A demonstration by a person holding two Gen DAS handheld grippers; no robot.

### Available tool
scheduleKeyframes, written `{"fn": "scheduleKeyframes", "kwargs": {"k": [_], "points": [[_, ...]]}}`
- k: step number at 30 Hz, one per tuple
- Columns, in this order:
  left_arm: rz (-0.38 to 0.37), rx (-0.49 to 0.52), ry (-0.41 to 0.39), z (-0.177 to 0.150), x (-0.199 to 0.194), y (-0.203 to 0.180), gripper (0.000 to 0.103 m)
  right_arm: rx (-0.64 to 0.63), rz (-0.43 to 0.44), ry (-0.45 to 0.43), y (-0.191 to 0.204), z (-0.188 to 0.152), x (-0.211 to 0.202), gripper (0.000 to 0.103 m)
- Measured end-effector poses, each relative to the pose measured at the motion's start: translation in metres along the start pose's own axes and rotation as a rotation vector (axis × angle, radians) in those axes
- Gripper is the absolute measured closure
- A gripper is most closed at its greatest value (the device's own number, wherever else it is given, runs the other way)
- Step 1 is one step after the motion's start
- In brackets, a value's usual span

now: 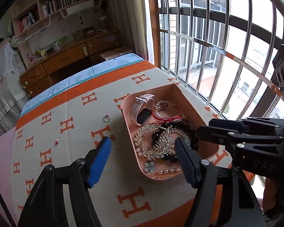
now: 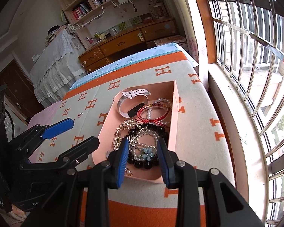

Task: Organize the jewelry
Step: 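Open the right gripper over the tray to release the blue flower clip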

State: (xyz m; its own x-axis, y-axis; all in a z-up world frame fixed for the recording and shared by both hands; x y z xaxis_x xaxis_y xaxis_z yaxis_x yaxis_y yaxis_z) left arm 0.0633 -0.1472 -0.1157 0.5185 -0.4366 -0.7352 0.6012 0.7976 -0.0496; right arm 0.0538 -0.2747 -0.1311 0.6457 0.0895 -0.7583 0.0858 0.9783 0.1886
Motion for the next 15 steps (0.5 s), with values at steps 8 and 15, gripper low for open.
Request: {"fn": "scheduleKeyframes", "kwargs": {"k": [8, 15], "points": [[0.015, 0.002, -0.012, -0.003, -0.006, 0.004, 0.035, -0.009, 0.0, -0.002, 0.006, -0.001, -0.001, 0.072], [0.051, -0.025, -0.014, -0.011, -0.014, 0.026, 0.025, -0.036, -0.007, -0.004, 0.021, -0.001, -0.003, 0.072]]}}
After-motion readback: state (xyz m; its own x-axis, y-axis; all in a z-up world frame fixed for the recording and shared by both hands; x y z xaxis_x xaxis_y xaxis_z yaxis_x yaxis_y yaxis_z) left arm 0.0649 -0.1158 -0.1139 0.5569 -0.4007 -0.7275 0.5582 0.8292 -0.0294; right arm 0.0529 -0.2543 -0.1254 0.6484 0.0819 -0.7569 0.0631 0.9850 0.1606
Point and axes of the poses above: each gripper's, at about its wrist camera, not at the fingertips, and x roughly the way its jaws point, y to its left, z to its top, the point moved 3 cm from there along x, roughly the way its jaws point, and after that the axes turned 10 degrees about -z, right-handed, at the moved point
